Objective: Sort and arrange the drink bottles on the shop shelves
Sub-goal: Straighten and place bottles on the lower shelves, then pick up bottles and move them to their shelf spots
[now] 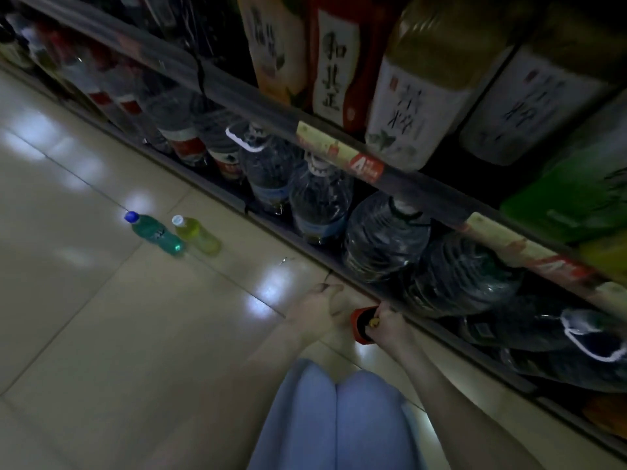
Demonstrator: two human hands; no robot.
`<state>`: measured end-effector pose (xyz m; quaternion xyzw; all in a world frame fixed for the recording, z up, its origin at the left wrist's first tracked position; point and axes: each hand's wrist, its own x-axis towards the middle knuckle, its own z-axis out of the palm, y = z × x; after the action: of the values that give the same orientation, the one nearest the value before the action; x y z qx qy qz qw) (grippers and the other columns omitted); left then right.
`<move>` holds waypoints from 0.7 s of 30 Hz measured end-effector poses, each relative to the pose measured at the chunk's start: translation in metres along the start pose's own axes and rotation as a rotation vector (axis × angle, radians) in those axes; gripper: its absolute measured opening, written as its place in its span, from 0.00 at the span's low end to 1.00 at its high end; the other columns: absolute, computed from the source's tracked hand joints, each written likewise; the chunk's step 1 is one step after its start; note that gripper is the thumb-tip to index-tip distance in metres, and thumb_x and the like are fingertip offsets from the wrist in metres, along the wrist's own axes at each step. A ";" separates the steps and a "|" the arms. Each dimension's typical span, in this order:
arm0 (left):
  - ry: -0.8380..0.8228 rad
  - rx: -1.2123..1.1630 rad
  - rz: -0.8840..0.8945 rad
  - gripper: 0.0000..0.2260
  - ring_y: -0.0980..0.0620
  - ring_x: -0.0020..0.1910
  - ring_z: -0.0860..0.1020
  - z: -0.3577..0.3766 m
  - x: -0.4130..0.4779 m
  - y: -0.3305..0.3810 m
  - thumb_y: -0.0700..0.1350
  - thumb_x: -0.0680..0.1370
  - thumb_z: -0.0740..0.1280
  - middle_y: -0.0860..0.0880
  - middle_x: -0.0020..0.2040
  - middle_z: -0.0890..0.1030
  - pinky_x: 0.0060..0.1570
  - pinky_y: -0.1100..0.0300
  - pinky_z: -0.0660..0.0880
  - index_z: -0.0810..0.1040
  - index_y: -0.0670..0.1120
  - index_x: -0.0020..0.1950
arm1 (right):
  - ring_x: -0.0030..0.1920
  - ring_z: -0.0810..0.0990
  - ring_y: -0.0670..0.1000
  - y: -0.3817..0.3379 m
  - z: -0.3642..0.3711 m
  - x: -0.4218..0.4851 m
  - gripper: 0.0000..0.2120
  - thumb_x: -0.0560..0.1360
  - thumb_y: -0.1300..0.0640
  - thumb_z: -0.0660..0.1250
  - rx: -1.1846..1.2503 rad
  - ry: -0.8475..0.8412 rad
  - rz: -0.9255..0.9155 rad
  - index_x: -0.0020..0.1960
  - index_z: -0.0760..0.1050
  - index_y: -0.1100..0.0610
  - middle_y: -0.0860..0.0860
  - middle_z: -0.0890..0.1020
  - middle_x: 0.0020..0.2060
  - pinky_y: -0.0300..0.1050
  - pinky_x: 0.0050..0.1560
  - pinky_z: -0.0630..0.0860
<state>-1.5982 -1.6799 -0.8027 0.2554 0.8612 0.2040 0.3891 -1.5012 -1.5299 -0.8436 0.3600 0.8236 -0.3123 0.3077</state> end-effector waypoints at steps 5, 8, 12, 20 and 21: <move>-0.011 0.011 -0.026 0.25 0.48 0.70 0.66 0.022 0.026 -0.023 0.46 0.79 0.64 0.46 0.73 0.65 0.65 0.61 0.63 0.63 0.50 0.75 | 0.62 0.76 0.61 0.018 0.037 0.038 0.26 0.78 0.59 0.63 -0.070 -0.060 0.038 0.72 0.58 0.63 0.63 0.76 0.63 0.48 0.57 0.74; -0.006 0.011 -0.033 0.24 0.48 0.69 0.67 0.017 0.022 -0.020 0.45 0.79 0.64 0.45 0.72 0.67 0.63 0.63 0.63 0.64 0.51 0.75 | 0.67 0.70 0.65 0.015 0.032 0.037 0.25 0.81 0.61 0.56 -0.168 -0.116 -0.008 0.76 0.53 0.65 0.66 0.70 0.67 0.39 0.53 0.76; -0.015 0.019 -0.035 0.23 0.47 0.68 0.70 -0.006 -0.004 0.006 0.47 0.79 0.64 0.46 0.71 0.68 0.63 0.60 0.66 0.65 0.53 0.74 | 0.63 0.75 0.60 -0.004 -0.008 0.001 0.25 0.79 0.57 0.59 -0.129 -0.075 -0.002 0.74 0.60 0.58 0.60 0.75 0.65 0.49 0.59 0.74; 0.041 -0.012 0.041 0.24 0.46 0.65 0.71 -0.114 -0.103 0.117 0.48 0.77 0.65 0.45 0.67 0.73 0.60 0.59 0.69 0.66 0.52 0.73 | 0.64 0.73 0.59 -0.078 -0.141 -0.162 0.20 0.80 0.56 0.61 0.076 0.162 -0.262 0.71 0.65 0.55 0.57 0.72 0.67 0.51 0.59 0.72; 0.050 -0.008 0.058 0.24 0.46 0.65 0.72 -0.128 -0.117 0.132 0.47 0.77 0.65 0.45 0.67 0.73 0.60 0.60 0.68 0.66 0.52 0.73 | 0.63 0.74 0.59 -0.085 -0.161 -0.186 0.20 0.79 0.55 0.62 0.110 0.195 -0.281 0.70 0.66 0.54 0.57 0.73 0.66 0.51 0.59 0.73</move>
<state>-1.5944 -1.6658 -0.5856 0.2737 0.8619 0.2251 0.3626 -1.5111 -1.5328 -0.5841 0.2865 0.8733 -0.3605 0.1594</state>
